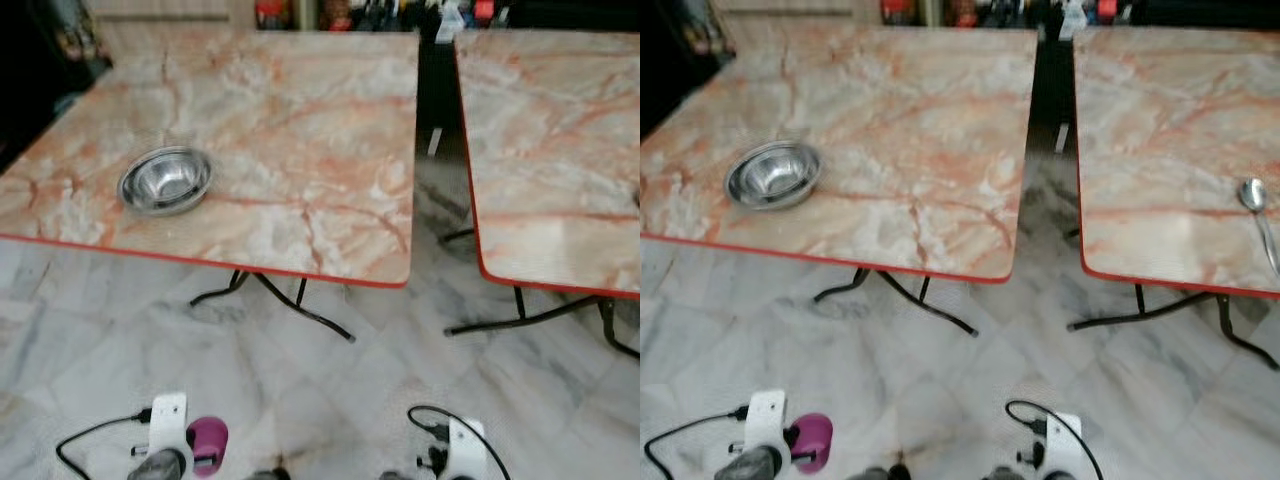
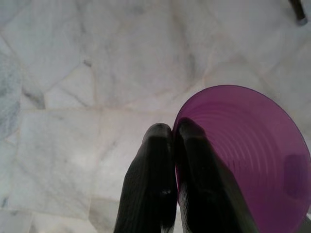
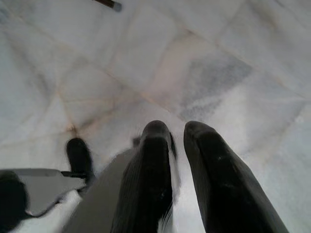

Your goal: Setting the table

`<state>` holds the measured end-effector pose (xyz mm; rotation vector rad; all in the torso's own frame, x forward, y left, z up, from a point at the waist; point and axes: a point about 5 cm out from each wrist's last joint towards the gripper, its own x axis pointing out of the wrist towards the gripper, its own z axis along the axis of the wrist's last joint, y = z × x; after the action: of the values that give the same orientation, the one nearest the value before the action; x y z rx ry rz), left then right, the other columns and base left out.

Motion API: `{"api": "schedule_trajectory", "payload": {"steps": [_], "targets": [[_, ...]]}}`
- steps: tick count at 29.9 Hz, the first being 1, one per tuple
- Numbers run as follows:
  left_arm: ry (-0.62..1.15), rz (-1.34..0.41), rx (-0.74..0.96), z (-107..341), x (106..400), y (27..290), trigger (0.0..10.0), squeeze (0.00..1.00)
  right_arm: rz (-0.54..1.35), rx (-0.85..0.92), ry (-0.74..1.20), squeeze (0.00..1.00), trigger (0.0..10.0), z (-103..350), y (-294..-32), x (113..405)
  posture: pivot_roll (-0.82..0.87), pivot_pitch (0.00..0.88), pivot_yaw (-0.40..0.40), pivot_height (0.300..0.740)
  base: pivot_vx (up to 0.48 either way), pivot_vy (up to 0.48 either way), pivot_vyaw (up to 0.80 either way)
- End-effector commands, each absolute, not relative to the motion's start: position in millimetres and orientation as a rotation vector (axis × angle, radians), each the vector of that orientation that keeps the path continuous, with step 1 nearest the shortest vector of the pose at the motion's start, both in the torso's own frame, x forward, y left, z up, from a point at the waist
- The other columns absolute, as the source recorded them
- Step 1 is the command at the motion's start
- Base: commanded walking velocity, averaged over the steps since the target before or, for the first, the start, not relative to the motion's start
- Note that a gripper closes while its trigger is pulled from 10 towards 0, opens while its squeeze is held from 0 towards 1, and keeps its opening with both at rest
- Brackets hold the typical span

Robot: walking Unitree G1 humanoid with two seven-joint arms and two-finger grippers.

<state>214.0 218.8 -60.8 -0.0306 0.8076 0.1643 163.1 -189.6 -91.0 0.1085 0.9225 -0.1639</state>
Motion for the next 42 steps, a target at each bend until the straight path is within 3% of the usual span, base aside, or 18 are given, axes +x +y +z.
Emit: {"api": "schedule_trajectory", "payload": {"steps": [1, 16, 23, 42], "targets": [[0.849, 0.192, -0.033, -66.9, 201.4, 226.0, 10.0, 0.00, -0.163, 0.124, 0.945, 0.00, 10.0, -93.7, -185.8, 158.5, -0.02, 0.125, 0.051, 0.740, 0.000, 0.480, -0.77], [0.847, 0.198, -0.037, -67.5, 200.2, 225.7, 10.0, 0.00, -0.162, 0.116, 0.947, 0.00, 10.0, -94.4, -185.9, 156.3, -0.02, 0.107, 0.054, 0.740, 0.000, 0.480, -0.13], [0.850, 0.203, -0.036, -67.8, 199.1, 227.0, 10.0, 0.00, -0.156, 0.118, 0.942, 0.00, 10.0, -94.4, -185.0, 156.2, -0.02, 0.108, 0.058, 0.740, 0.000, 0.480, -0.58], [0.835, 0.208, -0.045, -66.1, 202.8, 225.2, 10.0, 0.00, -0.164, 0.112, 0.944, 0.00, 10.0, -93.7, -186.3, 158.2, -0.01, 0.123, 0.050, 0.740, 0.000, 0.480, 0.00]]}}
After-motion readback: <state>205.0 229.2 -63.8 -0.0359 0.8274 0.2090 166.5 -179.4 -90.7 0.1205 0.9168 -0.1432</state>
